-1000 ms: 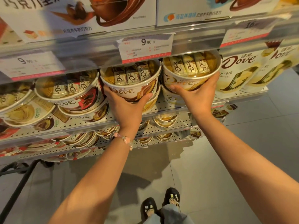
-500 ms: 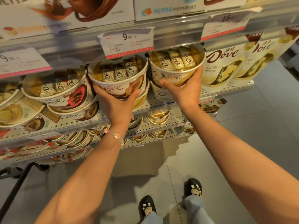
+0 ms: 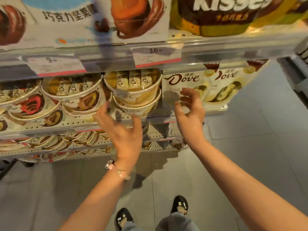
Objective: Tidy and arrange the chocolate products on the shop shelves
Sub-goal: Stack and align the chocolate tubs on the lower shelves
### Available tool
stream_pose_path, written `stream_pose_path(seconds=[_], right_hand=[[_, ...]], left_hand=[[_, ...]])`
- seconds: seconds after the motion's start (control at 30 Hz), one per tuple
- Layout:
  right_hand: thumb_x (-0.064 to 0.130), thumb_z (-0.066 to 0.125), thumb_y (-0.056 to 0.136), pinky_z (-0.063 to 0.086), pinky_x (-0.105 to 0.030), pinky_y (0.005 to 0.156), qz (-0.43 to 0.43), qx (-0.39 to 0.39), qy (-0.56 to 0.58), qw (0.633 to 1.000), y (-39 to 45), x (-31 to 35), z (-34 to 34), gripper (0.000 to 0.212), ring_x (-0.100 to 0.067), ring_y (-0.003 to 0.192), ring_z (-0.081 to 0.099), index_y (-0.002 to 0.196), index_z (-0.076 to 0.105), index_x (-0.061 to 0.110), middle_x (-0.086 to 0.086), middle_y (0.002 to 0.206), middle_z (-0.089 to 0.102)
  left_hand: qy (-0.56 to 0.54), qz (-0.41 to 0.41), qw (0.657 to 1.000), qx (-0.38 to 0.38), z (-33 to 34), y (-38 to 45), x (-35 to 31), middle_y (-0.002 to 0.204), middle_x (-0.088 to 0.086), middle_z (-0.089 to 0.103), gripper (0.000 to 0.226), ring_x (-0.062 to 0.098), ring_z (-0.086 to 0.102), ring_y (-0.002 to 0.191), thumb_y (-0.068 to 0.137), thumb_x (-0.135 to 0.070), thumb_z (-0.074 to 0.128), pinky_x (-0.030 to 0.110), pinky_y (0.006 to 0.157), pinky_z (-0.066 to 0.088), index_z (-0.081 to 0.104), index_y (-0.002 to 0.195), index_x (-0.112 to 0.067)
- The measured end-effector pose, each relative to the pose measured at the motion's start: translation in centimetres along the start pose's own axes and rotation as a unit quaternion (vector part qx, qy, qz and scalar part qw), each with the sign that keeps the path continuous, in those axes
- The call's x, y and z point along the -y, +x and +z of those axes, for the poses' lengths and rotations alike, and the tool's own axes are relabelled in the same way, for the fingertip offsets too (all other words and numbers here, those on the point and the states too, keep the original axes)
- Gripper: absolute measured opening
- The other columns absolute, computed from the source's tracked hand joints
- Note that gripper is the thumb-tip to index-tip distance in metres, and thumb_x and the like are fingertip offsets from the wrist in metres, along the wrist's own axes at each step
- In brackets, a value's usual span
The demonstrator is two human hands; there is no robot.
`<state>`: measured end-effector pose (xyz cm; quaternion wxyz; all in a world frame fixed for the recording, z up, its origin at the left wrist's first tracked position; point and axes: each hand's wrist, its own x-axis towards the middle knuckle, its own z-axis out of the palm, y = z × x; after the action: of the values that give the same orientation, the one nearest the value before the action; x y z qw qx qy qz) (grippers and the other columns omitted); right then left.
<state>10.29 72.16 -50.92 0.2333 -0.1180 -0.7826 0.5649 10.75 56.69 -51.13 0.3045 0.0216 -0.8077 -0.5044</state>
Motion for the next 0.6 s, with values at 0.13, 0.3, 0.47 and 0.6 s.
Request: stream_pose_path(seconds=[0.13,0.3,0.47,0.6], right_hand=[[0.006,0.06,0.083,0.048,-0.031,0.091,-0.006,-0.075,-0.038,0.996,2.7,-2.5,-5.4,0.034,-0.02,0.102,0.056,0.116,0.049,0.007,0.002,0.107,0.053],[0.022,0.077,0.073,0.035,-0.031,0.105,0.051,-0.169,-0.093,0.98,5.6,-6.0,-9.8,0.08,-0.012,0.117,0.04,0.137,0.03,0.009,0.001,0.126,0.035],[0.038,0.085,0.061,0.018,-0.04,0.116,0.138,-0.112,-0.115,0.977,7.6,-9.1,-11.4,0.122,-0.023,0.142,0.015,0.148,0.004,0.012,-0.009,0.152,0.015],[0.039,0.088,0.053,0.019,-0.042,0.115,0.168,-0.073,-0.077,0.98,8.3,-10.7,-11.0,0.135,-0.024,0.144,0.011,0.149,-0.006,0.016,-0.008,0.156,0.009]], left_hand=[[-0.045,-0.09,0.987,0.126,5.1,-1.5,-1.8,0.098,0.015,0.056,0.032,0.014,0.055,0.089,0.075,-0.009,0.068,0.03,0.082,0.047,0.05,0.102,-0.008],[-0.033,-0.236,0.947,0.216,10.9,-2.9,-1.4,0.136,0.011,0.04,0.08,0.026,0.04,0.126,0.067,-0.021,0.082,0.026,0.106,0.033,0.037,0.132,-0.007],[0.003,-0.263,0.947,0.186,15.3,-4.4,-1.8,0.156,0.004,0.008,0.129,0.017,0.008,0.142,0.057,-0.047,0.084,0.025,0.112,0.003,0.0,0.149,-0.014],[-0.004,-0.308,0.943,0.127,18.1,-4.5,-2.5,0.155,0.006,0.011,0.137,0.021,0.012,0.141,0.051,-0.042,0.088,0.025,0.106,0.013,-0.004,0.148,-0.013]])
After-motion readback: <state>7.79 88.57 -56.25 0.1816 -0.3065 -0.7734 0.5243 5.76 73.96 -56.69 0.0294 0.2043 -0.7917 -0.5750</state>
